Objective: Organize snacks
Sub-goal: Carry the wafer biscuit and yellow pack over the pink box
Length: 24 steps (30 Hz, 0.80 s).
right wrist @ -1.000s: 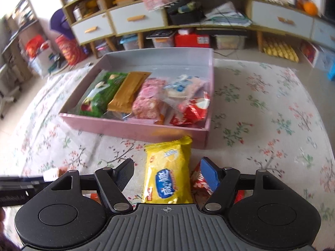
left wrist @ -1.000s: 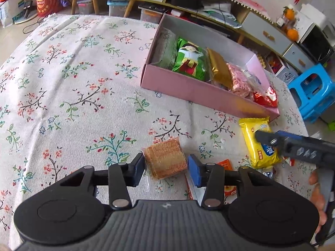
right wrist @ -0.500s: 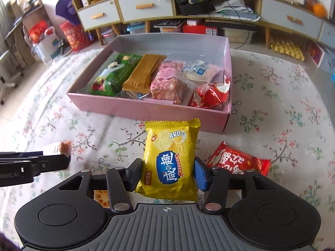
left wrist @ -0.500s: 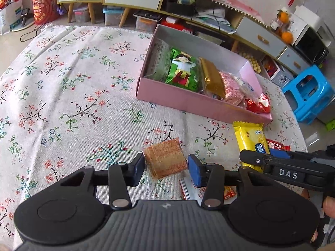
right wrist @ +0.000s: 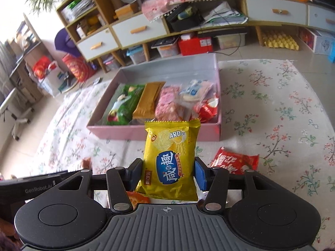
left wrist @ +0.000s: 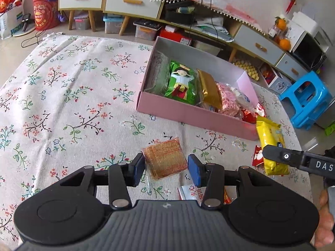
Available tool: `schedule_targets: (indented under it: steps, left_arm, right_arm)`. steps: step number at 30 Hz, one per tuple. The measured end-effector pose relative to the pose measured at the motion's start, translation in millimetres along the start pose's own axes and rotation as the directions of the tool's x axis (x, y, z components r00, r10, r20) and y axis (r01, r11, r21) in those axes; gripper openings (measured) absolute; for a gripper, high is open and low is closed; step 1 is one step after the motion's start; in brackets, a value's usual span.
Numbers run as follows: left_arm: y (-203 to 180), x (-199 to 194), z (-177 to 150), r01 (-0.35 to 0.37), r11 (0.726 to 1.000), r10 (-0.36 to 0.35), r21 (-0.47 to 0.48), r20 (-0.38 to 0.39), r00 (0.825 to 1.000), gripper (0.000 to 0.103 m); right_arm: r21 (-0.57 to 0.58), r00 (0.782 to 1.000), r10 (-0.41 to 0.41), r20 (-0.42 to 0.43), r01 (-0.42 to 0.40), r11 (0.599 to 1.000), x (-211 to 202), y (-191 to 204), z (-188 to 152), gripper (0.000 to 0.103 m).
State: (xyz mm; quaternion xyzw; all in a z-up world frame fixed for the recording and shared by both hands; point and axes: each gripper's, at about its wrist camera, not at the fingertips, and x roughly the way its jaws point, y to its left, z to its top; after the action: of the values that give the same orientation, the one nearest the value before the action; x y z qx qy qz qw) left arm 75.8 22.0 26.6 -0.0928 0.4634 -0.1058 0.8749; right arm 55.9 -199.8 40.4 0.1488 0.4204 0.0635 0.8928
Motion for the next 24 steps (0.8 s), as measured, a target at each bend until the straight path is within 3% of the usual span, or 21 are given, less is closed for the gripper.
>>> schedule_targets:
  steps: [24]
  left_arm:
    - [-25, 2, 23, 0.021, 0.997, -0.03, 0.081, 0.106, 0.994, 0.042]
  right_arm:
    - [0.106, 0.999, 0.007, 0.053, -0.013, 0.994, -14, -29, 27, 0.051]
